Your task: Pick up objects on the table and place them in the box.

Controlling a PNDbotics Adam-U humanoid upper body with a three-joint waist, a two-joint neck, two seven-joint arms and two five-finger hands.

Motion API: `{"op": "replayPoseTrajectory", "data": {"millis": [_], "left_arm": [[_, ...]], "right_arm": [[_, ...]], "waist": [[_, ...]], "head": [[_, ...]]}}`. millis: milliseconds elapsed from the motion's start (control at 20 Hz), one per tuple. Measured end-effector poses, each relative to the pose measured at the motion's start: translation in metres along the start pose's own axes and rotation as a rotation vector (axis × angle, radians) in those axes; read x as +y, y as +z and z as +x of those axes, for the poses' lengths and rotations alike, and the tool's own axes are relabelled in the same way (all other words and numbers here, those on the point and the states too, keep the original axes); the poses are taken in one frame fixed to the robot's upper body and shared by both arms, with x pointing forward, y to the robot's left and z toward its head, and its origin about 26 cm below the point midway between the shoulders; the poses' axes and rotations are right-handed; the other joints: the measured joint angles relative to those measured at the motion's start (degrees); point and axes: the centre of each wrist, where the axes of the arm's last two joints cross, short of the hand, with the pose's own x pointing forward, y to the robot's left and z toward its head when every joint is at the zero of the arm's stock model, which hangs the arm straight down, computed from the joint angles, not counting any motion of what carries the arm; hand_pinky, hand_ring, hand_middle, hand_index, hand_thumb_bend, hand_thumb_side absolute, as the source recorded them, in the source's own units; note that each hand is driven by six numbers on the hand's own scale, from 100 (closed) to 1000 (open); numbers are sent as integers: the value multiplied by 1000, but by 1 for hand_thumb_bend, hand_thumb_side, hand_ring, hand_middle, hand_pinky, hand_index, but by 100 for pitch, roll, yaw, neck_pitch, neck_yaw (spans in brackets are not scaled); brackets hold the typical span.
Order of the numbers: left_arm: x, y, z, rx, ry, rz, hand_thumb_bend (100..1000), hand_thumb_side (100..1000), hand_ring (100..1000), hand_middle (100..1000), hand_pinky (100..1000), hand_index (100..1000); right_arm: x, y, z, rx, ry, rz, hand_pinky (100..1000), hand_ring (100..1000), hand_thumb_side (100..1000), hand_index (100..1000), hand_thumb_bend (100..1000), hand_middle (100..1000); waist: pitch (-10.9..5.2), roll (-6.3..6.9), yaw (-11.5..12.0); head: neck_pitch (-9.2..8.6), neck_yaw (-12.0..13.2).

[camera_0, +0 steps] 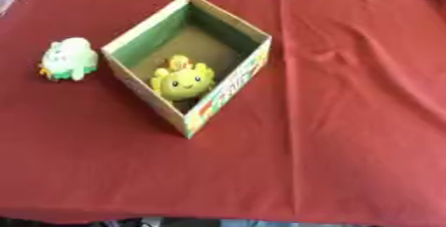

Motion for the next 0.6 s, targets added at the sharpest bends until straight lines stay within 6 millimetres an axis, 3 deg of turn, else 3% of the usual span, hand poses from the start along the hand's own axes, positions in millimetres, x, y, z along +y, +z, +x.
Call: {"op": "replayPoseTrajectory", "data": {"millis": [350, 600], "left_arm": [[-6, -23, -2, -29, -91, -183, 738, 1000, 784, 841, 764, 970], [-13, -35, 0, -59, -139, -285, 772, 1000, 811, 857, 790, 981]], "right_arm": [[1, 1, -1, 5, -3, -1, 861, 786, 905, 900, 100, 769], [1, 1, -1, 8, -3, 1, 862, 784, 901, 895, 100, 768]], "waist": [[2, 2, -20], [65, 3, -45]], "head": [[-11, 79], [-89, 104]]}}
